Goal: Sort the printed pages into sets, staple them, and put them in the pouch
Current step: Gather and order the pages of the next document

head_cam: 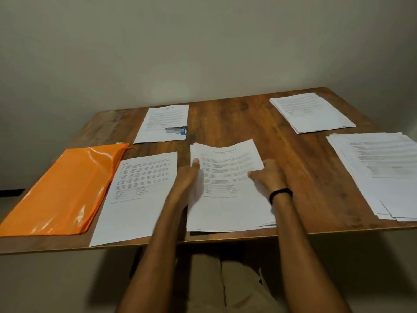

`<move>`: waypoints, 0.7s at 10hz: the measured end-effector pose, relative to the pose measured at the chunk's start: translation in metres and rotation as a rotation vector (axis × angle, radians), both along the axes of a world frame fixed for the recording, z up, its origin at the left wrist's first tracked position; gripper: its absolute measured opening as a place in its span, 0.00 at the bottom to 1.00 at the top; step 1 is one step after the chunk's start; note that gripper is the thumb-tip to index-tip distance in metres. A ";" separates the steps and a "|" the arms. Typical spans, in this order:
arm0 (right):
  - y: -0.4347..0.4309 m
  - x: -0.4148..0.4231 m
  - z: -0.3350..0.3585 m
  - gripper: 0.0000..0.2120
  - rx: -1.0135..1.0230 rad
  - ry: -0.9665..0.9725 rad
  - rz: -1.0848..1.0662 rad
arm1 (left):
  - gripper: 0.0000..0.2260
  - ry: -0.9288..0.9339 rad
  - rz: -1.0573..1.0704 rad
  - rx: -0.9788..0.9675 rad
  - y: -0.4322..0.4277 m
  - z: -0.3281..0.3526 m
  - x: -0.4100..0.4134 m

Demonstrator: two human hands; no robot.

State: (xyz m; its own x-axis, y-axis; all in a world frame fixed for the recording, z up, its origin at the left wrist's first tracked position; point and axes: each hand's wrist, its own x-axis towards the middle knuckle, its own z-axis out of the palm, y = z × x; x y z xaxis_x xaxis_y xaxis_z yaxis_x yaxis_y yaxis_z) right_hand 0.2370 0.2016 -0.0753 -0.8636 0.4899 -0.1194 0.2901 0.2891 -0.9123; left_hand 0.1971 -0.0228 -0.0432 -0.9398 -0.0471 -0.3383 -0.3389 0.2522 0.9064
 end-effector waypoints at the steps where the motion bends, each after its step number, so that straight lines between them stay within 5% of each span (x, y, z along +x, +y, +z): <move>1: 0.002 -0.005 -0.009 0.04 0.046 0.043 -0.002 | 0.10 0.179 -0.122 0.066 0.000 -0.008 0.009; 3: -0.014 0.003 0.027 0.18 -0.282 0.219 0.084 | 0.14 0.281 -0.116 0.270 -0.018 0.029 0.017; 4: -0.034 0.007 0.052 0.18 -0.518 0.232 0.349 | 0.11 0.287 -0.117 0.353 -0.044 0.048 0.018; 5: -0.067 -0.002 0.057 0.15 -0.652 0.216 0.422 | 0.12 0.296 -0.162 0.310 -0.079 0.047 0.011; 7: -0.162 -0.028 0.048 0.15 -0.560 0.195 0.327 | 0.15 0.335 -0.039 -0.002 -0.151 0.054 0.004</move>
